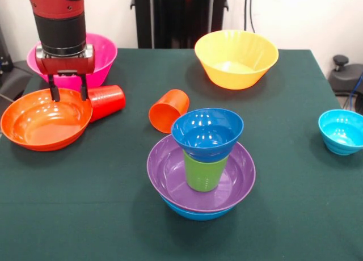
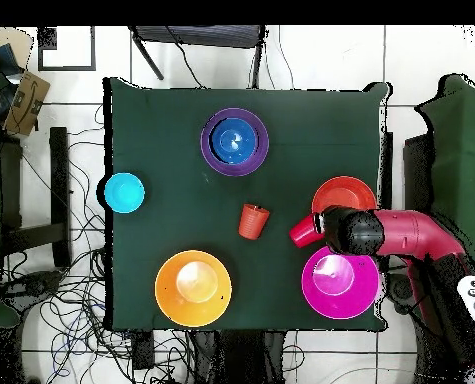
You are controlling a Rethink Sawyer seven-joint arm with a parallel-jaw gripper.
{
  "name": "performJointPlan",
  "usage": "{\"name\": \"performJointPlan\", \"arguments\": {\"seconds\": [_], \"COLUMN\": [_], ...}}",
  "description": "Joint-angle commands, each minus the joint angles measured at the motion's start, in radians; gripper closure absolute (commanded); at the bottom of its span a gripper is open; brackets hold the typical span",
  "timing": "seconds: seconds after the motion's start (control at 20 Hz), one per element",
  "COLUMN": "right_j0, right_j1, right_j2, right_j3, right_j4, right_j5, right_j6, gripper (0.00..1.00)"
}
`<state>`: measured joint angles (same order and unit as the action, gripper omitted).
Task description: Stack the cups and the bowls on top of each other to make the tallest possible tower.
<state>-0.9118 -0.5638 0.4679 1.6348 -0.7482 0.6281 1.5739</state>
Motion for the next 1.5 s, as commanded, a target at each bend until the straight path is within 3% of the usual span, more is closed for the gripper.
{"name": "performJointPlan", "arguments": {"seconds": [0.05, 0.55, 0.75, 1.05, 1.4, 1.5], "right_j0": [0.02, 0.035, 0.068, 0.134, 0.229, 0.283], "right_j1": [0.041, 0.052, 0.046, 0.038, 0.051, 0.061], "right_j2": [0.061, 0.074, 0.044, -0.049, -0.184, -0.25], "right_j3": [0.073, 0.082, 0.069, 0.047, 0.028, 0.013], "right_j4": [0.024, 0.044, 0.013, -0.081, -0.105, -0.115], "right_j5": [-0.044, -0.039, -0.085, -0.231, -0.344, -0.37], "right_j6": [-0.036, -0.031, 0.011, 0.107, 0.178, 0.214], "gripper": [0.0, 0.0, 0.0, 0.0, 0.0, 0.0]}}
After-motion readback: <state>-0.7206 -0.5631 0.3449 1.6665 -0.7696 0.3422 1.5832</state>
